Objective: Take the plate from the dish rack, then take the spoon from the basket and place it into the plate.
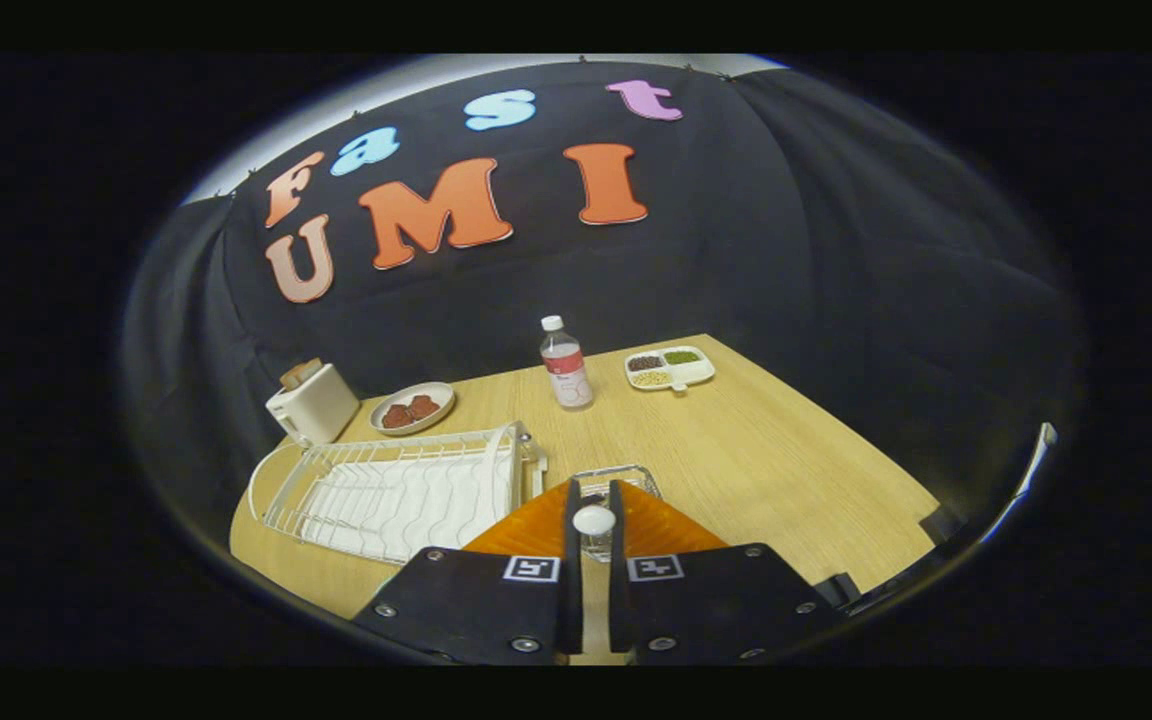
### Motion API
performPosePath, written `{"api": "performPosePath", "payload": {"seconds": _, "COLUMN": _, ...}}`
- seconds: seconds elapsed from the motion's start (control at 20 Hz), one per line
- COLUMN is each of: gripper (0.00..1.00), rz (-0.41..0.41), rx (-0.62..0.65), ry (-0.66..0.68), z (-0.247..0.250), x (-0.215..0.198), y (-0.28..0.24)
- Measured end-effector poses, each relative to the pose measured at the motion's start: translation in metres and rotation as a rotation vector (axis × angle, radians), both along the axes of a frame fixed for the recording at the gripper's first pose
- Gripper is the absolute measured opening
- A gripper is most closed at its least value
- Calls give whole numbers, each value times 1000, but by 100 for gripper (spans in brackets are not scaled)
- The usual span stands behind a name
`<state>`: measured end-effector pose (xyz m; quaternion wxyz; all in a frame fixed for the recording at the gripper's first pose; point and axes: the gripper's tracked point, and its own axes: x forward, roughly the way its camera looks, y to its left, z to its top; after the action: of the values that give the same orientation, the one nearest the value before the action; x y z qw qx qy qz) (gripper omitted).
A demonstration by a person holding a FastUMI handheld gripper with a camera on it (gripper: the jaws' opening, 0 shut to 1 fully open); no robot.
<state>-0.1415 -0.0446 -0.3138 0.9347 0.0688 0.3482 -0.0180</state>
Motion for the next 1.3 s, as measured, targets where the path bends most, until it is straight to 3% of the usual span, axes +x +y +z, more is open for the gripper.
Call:
{"api": "performPosePath", "payload": {"seconds": 0.5, "gripper": 10, "rz": 126, "rx": 68, "ry": 11, "z": 41, "x": -20, "y": 20}}
{"api": "performPosePath", "payload": {"seconds": 0.75, "gripper": 10, "rz": 150, "rx": 223, "ry": 12, "z": 54, "x": -23, "y": 48}}
{"api": "performPosePath", "payload": {"seconds": 1.3, "gripper": 10, "rz": 447, "rx": 334, "ry": 128, "z": 33, "x": -74, "y": 119}}
